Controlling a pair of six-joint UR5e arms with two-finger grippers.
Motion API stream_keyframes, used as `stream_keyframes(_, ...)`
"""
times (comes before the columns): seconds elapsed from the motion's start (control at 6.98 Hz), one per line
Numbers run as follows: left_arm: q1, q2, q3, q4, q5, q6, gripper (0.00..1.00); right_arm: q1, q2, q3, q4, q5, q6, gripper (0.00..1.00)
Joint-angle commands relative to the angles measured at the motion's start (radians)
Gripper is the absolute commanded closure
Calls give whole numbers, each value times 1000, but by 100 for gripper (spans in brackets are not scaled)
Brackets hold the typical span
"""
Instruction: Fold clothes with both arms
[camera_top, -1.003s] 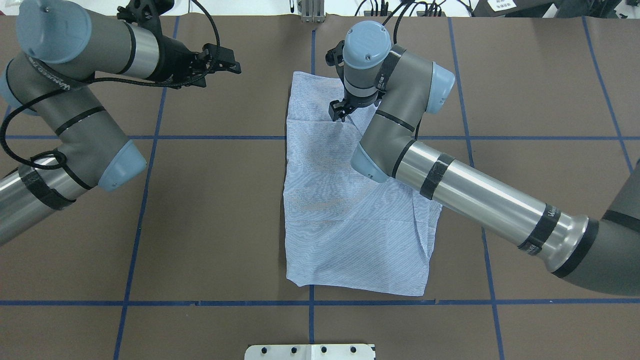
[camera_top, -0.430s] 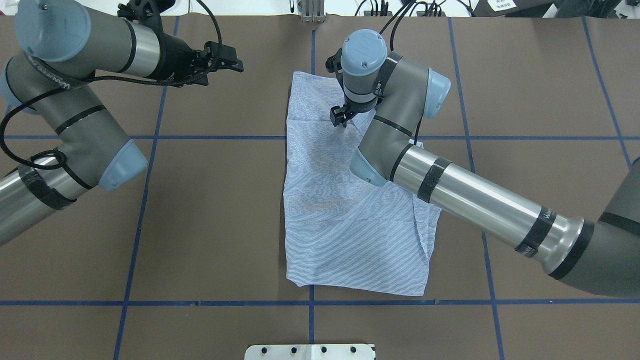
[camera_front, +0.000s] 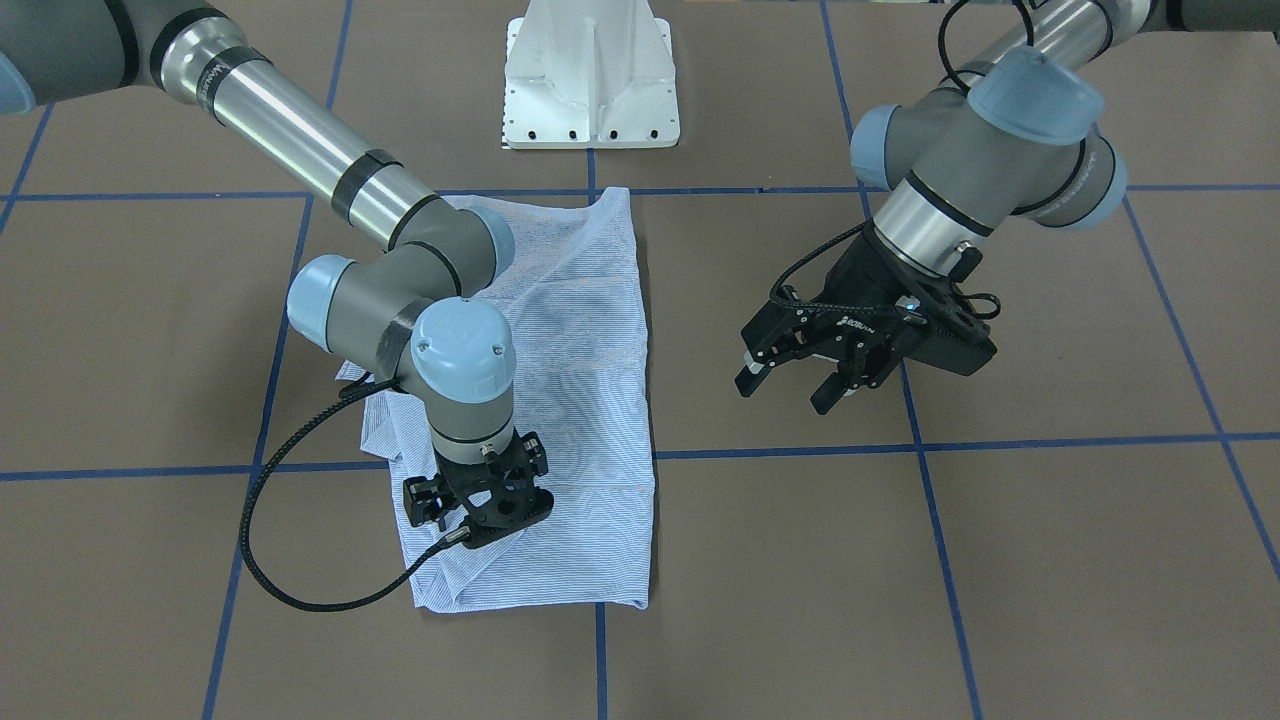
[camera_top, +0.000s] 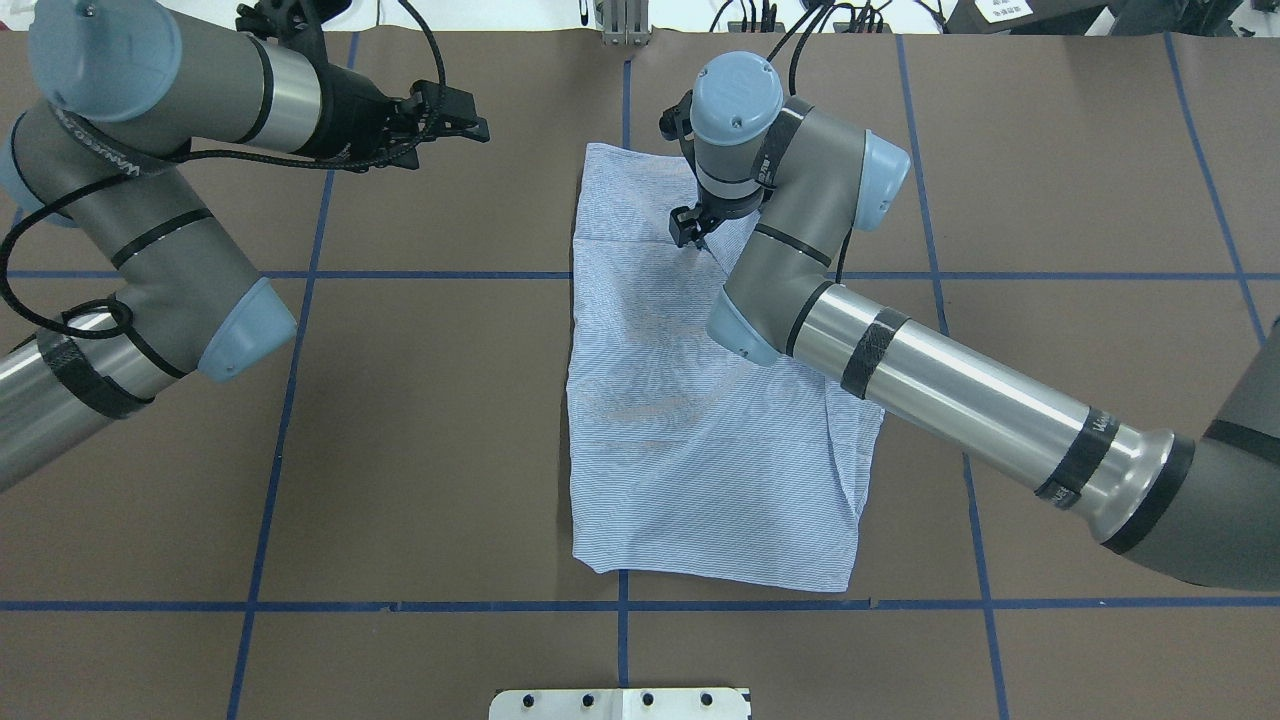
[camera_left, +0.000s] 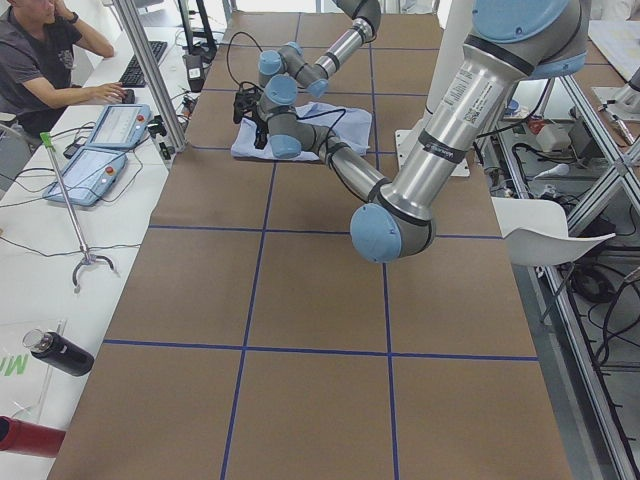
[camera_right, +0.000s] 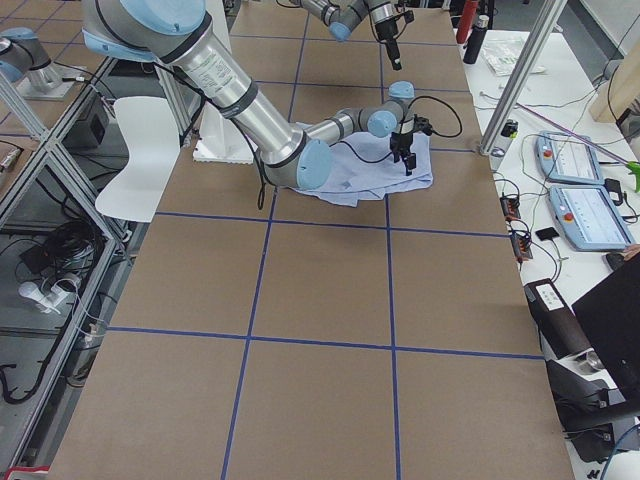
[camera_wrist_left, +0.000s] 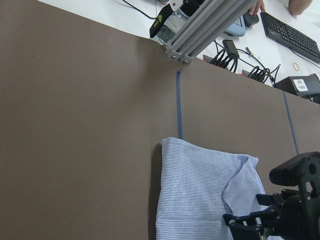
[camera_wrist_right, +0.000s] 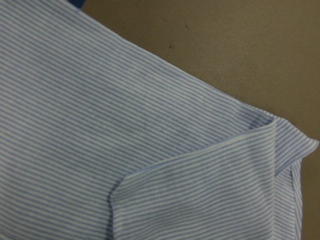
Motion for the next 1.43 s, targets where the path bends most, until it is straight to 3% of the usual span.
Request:
stream_keyframes(0.0,0,0,-10,0,0,0,0,13,-7,0,-2,0,-24,0)
stream_keyframes(1.29,0,-7,-16,0,-2,0,0,91,-44,18,-23,6,-139,0)
